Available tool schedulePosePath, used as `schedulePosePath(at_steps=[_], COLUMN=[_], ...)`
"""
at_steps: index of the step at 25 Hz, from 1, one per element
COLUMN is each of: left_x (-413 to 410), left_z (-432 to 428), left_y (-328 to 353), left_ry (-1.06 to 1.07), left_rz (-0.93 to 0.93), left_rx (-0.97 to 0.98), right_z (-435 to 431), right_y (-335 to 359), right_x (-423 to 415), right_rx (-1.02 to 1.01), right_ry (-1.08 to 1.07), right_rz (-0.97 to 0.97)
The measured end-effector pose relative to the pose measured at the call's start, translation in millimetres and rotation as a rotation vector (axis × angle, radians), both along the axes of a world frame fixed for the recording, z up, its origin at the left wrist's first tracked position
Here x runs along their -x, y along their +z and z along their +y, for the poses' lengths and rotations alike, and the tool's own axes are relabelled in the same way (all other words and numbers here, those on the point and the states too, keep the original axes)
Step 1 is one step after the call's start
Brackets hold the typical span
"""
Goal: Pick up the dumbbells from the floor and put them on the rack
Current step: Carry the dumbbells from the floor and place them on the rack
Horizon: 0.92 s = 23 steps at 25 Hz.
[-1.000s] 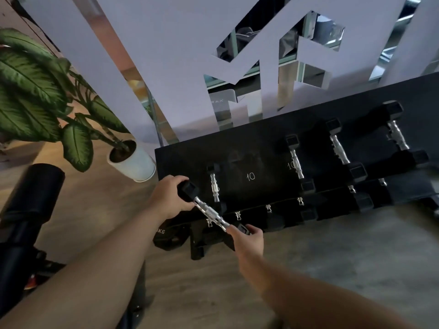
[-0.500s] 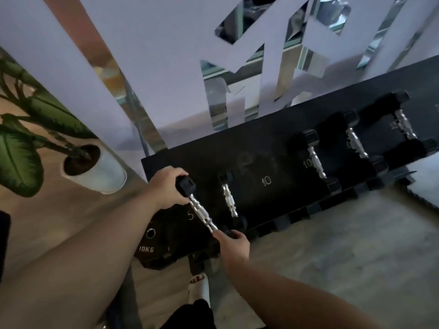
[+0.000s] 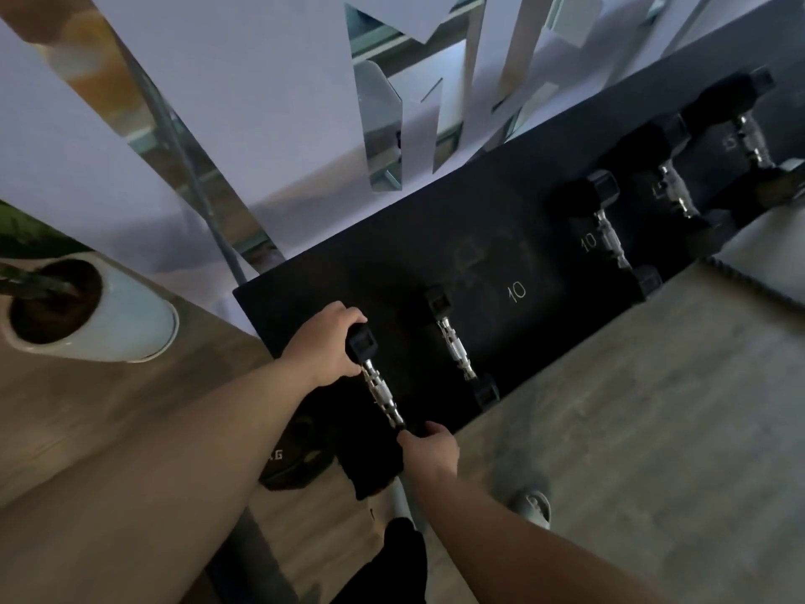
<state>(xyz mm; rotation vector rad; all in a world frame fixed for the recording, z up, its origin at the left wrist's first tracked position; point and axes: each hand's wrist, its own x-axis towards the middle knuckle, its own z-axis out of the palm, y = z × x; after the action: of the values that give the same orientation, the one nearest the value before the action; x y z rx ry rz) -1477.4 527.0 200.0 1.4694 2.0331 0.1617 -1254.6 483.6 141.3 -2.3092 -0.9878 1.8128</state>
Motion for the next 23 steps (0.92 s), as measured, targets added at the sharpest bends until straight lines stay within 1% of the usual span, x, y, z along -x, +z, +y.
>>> schedulePosePath(at_steps=[2, 5, 7, 9, 11, 14, 15, 17, 19, 21, 23], left_x=[0.4, 4.4, 5.5, 3.0, -2.8, -14.3, -16.7, -21.5, -34.4, -58.3, -99.1], left_z=[-1.8, -12.0, -13.1, -10.4, -7.1, 0.1, 5.1, 19.2, 39.8, 60.3, 77.0], left_y=[-11.4, -17.3, -12.7, -3.1, 6.3, 26.1, 33.3, 50.0, 66.5, 81.8, 100.1], left_ry=[-0.027, -0.046, 0.003, 0.060, 0.089, 0.056, 0.032, -0.021, -0.065, -0.107, -0.140], left_rz=[0.023, 0.038, -0.023, -0.092, -0.129, -0.101, -0.095, -0.082, -0.027, 0.028, 0.009], left_rx=[0.050, 0.133, 0.159, 0.206, 0.242, 0.260, 0.265, 0.285, 0.284, 0.251, 0.197], right_z=[-4.8, -5.4, 5.2, 20.0, 37.4, 66.0, 74.5, 87.2, 96.5, 104.2, 110.7], right_y=[3.8, 17.0, 24.5, 32.7, 37.6, 48.5, 55.0, 69.1, 85.4, 105.0, 133.4], right_x=[11.1, 25.2, 24.0, 10.9, -10.2, -49.9, -64.3, -96.3, -133.4, -174.0, -224.7], right_rx=[-0.078, -0.109, -0.105, -0.094, -0.096, -0.119, -0.124, -0.158, -0.205, -0.241, -0.293], right_ry=[0.075, 0.122, 0.167, 0.217, 0.260, 0.316, 0.366, 0.489, 0.557, 0.542, 0.440], right_rz=[0.022, 0.077, 0.023, -0.077, -0.137, -0.094, -0.092, -0.146, -0.232, -0.272, -0.280])
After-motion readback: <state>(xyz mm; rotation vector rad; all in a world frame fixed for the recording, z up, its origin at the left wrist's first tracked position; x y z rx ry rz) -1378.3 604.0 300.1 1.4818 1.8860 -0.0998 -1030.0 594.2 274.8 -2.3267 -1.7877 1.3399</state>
